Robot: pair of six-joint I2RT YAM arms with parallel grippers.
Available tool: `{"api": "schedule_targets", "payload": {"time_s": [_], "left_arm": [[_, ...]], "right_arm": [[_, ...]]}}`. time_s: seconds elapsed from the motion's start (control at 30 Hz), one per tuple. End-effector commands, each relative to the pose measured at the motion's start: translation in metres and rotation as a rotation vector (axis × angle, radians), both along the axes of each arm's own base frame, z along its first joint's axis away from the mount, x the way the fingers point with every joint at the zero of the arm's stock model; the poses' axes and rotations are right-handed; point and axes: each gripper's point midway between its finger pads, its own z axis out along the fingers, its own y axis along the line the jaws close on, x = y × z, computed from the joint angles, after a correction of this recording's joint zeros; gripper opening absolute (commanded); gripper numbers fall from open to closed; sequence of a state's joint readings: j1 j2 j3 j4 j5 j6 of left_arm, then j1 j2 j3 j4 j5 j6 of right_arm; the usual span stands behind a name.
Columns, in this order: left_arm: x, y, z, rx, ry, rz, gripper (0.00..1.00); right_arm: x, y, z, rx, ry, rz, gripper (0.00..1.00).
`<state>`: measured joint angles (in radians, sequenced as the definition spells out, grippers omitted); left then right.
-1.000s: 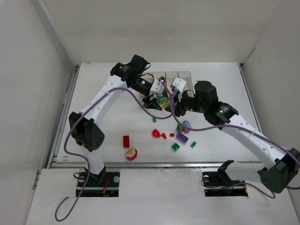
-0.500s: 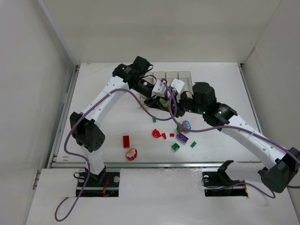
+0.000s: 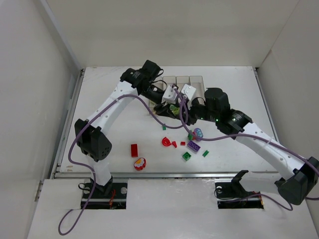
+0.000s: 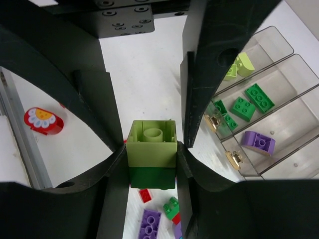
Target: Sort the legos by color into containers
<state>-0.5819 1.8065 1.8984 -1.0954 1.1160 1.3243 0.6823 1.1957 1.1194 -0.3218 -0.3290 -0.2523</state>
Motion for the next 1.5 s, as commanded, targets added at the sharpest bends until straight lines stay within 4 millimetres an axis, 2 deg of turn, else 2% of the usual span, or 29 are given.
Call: {"api": "schedule_targets", "payload": {"time_s": [0.0,0.03,0.23,0.4,0.43,0.57,0.63,0.73,0.83,0.9,1.0,1.1,1.13,1.23,1.27,1.33,1.43,1.47], "left_arm": [[-0.01,0.004,0.011,-0.003,0.002,-0.008,0.47],[-0.009,0.004,0.009,0.004,-0.002,-0.004,0.55],[-0.002,0.009,0.01,-0.005,-0.028,0.003,0.52],[-0.007,0.004,0.013,-0.03,-0.022,-0.022,0.49],[-0.009,0.001,0.01,-0.026,-0.014,-0.031,0.49],[-0.012,0.0,0.01,-0.035,0.003,-0.038,0.53],[-0.013,0.001,0.007,-0.03,0.011,-0.038,0.6],[-0.012,0.0,0.005,-0.03,0.011,-0.038,0.62],[-0.012,0.0,0.005,-0.03,0.011,-0.038,0.53],[-0.01,0.0,0.0,-0.018,0.014,-0.035,0.38],[-0.008,-0.001,0.001,-0.023,0.006,-0.035,0.23],[-0.01,-0.001,0.002,-0.027,0.019,-0.034,0.17],[-0.011,-0.001,0.003,-0.03,0.032,-0.034,0.11],[-0.01,-0.002,0.003,-0.032,0.032,-0.03,0.01],[-0.009,-0.003,0.004,-0.037,0.025,-0.03,0.0],[-0.01,-0.002,0.001,-0.029,0.041,-0.026,0.0],[-0.011,-0.003,0.002,-0.036,0.046,-0.029,0.0],[-0.011,-0.003,0.002,-0.036,0.046,-0.029,0.0]], "right_arm": [[-0.007,-0.003,0.019,-0.005,-0.063,0.025,0.02],[-0.007,-0.005,0.022,-0.003,-0.072,0.016,0.02],[-0.01,-0.008,0.022,-0.012,-0.075,0.02,0.02],[-0.012,-0.004,0.018,-0.013,-0.061,0.042,0.02],[-0.01,-0.003,0.025,-0.001,-0.076,0.041,0.02],[-0.008,-0.002,0.026,-0.001,-0.076,0.041,0.02],[-0.011,0.003,0.022,-0.004,-0.066,0.059,0.02],[-0.01,0.003,0.024,0.002,-0.073,0.059,0.02],[-0.012,0.008,0.023,0.005,-0.071,0.077,0.02],[-0.012,0.008,0.023,0.005,-0.071,0.077,0.02],[-0.01,0.01,0.024,0.005,-0.071,0.077,0.02],[-0.009,0.011,0.026,0.011,-0.078,0.076,0.02],[-0.009,0.011,0.026,0.011,-0.078,0.076,0.02],[-0.008,0.01,0.025,0.008,-0.08,0.068,0.02],[-0.008,0.01,0.025,0.008,-0.08,0.068,0.02],[-0.007,0.011,0.027,0.018,-0.08,0.065,0.05],[-0.001,0.008,0.023,0.016,-0.054,0.013,0.36],[0.001,0.008,0.02,0.011,-0.042,-0.002,0.58]]}}
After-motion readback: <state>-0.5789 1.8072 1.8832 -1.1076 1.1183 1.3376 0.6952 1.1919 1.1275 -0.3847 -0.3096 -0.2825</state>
